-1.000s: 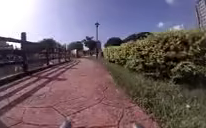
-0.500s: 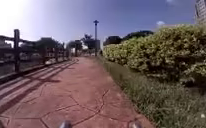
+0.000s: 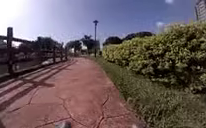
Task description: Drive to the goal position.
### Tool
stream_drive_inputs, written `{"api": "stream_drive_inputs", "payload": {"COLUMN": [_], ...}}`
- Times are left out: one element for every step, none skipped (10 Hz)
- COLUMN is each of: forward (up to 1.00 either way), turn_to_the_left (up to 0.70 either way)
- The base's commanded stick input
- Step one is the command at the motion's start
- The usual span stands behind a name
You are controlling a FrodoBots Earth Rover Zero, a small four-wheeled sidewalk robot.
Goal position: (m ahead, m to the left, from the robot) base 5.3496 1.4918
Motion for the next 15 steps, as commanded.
{"api": "stream_drive_inputs", "payload": {"forward": [0.5,0.5,0.5,0.5,0.5,0.5,0.5,0.5,0.5,0.5,0.5,0.5,0.5,0.5,0.5], "turn_to_the_left": [0.5,0.5,0.5,0.36,0.12,0.03,0.0,0.0,0.0,0.01,0.0,0.0,0.0,0.05,0.09]}}
